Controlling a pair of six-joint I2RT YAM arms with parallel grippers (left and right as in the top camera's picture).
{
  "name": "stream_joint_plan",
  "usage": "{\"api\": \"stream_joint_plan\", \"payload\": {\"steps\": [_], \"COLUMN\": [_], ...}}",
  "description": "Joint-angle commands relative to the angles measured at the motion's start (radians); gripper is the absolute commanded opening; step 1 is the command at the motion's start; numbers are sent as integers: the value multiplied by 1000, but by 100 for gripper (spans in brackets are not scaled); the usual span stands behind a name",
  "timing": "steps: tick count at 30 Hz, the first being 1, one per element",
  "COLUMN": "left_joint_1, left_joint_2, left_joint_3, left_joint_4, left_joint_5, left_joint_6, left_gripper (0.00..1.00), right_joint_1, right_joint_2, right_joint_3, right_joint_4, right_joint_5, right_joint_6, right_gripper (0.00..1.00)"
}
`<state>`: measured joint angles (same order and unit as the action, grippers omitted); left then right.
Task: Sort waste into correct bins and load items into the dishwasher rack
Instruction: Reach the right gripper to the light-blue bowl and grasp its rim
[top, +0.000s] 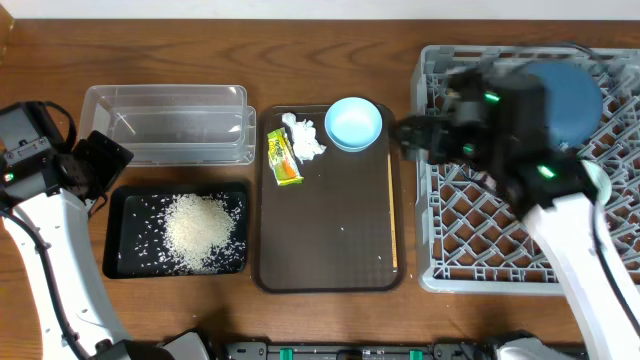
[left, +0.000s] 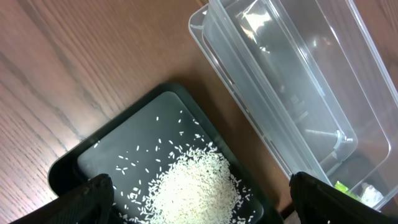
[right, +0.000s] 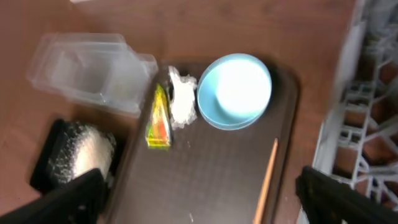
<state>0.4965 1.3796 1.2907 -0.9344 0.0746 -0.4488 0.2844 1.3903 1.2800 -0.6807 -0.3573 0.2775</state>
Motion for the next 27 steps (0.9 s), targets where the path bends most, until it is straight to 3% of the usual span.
{"api": "stream_joint_plan", "payload": {"steps": [1, 6, 9, 18, 21, 23, 27], "left_joint_1": [5, 5, 5, 5, 5, 5, 5], "left_joint_2": [5, 5, 5, 5, 5, 5, 5], "left_joint_3": [-5, -5, -5, -5, -5, -5, -5], "left_joint_4": [0, 0, 0, 0, 0, 0, 0], "left_joint_5": [-5, -5, -5, -5, -5, -5, -5], "left_joint_6": [-6, -6, -6, -6, -6, -6, -6], "left_gripper": [93, 93, 93, 93, 93, 93, 93], "right_joint_1": [76, 155, 196, 273, 283, 286, 286], "right_joint_2": [159, 464, 617, 797, 831, 853, 896], "right_joint_3": [211, 576, 705, 726, 726, 726, 726], "right_joint_4": [-105, -356, -421, -343, -317, -306, -303], "right_joint_5": [161, 281, 290, 291, 291, 291, 298], "right_joint_6": [-109, -172, -182, -181, -182, -182, -181], "right_gripper": [99, 99, 99, 97, 90, 74, 57]}}
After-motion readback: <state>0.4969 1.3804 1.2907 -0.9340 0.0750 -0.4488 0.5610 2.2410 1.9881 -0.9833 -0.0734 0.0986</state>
